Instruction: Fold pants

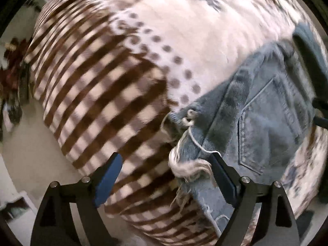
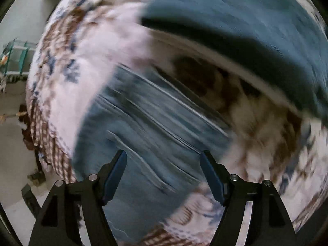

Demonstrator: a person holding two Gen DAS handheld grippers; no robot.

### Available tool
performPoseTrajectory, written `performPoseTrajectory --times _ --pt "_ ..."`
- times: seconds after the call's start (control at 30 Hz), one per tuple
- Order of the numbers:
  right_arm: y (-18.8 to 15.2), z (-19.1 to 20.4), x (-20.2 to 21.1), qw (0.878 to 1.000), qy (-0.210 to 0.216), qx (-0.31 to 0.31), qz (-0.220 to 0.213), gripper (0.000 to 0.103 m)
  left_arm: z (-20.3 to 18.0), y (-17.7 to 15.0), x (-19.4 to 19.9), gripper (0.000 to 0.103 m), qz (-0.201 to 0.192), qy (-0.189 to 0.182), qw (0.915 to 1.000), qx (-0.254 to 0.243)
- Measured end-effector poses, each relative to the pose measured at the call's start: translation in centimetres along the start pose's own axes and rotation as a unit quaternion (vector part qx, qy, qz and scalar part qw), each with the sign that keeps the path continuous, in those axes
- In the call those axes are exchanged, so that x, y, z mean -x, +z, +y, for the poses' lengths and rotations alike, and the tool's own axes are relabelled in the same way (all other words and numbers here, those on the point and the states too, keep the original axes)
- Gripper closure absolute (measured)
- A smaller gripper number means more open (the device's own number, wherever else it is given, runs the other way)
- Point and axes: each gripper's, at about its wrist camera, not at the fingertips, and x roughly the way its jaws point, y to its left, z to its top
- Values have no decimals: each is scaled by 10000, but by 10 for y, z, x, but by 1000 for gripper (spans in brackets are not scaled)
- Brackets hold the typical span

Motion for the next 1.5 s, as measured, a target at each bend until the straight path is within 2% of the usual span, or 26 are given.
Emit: performPoseTrajectory --times 0.03,0.1,0.17,0.2,0.27,0.3,0.37,0.4,0.47,0.53,0.6,0.63,0.67,0.73,0.8,0.9,0.93,0.97,1.03,1.13,1.2,1.3,1.33,1.37,1.47,1.5 --pt "-5 -14 -4 9999 -20 -120 74 27 3 -2 1 18 -125 40 9999 29" --pt "-12 -32 -12 9994 -56 -310 128 27 20 -1 4 44 -316 444 9983 222" --pt "-17 -47 -18 9990 -196 -377 110 27 46 8 9 47 -361 787 9944 602" --pt "-18 -51 -19 9989 -238 -388 98 27 58 8 16 47 -437 827 9924 799" --pt "-22 -59 -22 9989 -218 -416 77 27 84 4 30 47 -493 638 9900 1161" --pt "-24 -61 -22 9988 -175 -449 75 27 93 -4 41 47 -503 313 9894 1326" --pt "-28 -63 -24 9987 -53 -496 73 27 85 -11 58 46 -661 -279 9886 1325" --pt "-30 -62 -25 9988 -14 -492 69 27 71 -21 65 41 -642 -527 9912 1029" --pt "-35 -62 -26 9988 24 -475 66 27 47 -32 63 30 -519 -591 9961 399" --pt "-40 -62 -29 9989 41 -459 105 27 18 -43 51 29 -382 -320 9981 -360" --pt "-45 -62 -32 9989 -10 -441 146 27 4 -45 37 29 -220 34 9967 -781" --pt "-47 -63 -33 9990 -49 -419 169 27 4 -46 33 29 -203 290 9960 -816" --pt "-45 -63 -32 9990 -78 -410 175 27 14 -46 31 29 -218 466 9963 -689" --pt "-48 -64 -31 9990 -105 -407 158 27 49 -37 32 28 -304 590 9977 -118" --pt "-46 -65 -30 9989 -81 -437 139 27 89 -36 39 24 -378 585 9966 431" --pt "-51 -76 -32 9984 64 -541 149 27 111 -51 51 24 -577 1198 9903 411" --pt "-51 -80 -32 9982 82 -577 157 27 119 -58 55 23 -556 1161 9907 437" --pt "-52 -82 -33 9979 115 -620 151 27 130 -70 61 24 -500 1034 9919 536" --pt "-54 -85 -32 9976 254 -640 100 27 142 -78 66 24 -337 549 9948 788" --pt "-55 -86 -31 9972 427 -617 13 27 140 -139 66 24 96 -407 9917 1216" --pt "-55 -88 -33 9969 487 -621 -13 27 132 -181 52 24 606 -1136 9807 1472" --pt "-59 -95 -28 9971 484 -590 -60 27 118 -230 35 24 1197 -1632 9657 1626" --pt "-64 -98 -26 9969 545 -559 -75 27 117 -232 32 24 1263 -1718 9626 1673" --pt "-63 -104 -22 9968 590 -530 -76 27 108 -250 37 24 1331 -1845 9580 1747" --pt "-63 -119 -22 9965 712 -441 -53 27 95 -278 30 24 1554 -2342 9382 2018" --pt "-60 -121 -22 9961 769 -424 -43 27 96 -273 26 24 1581 -2365 9365 2052"
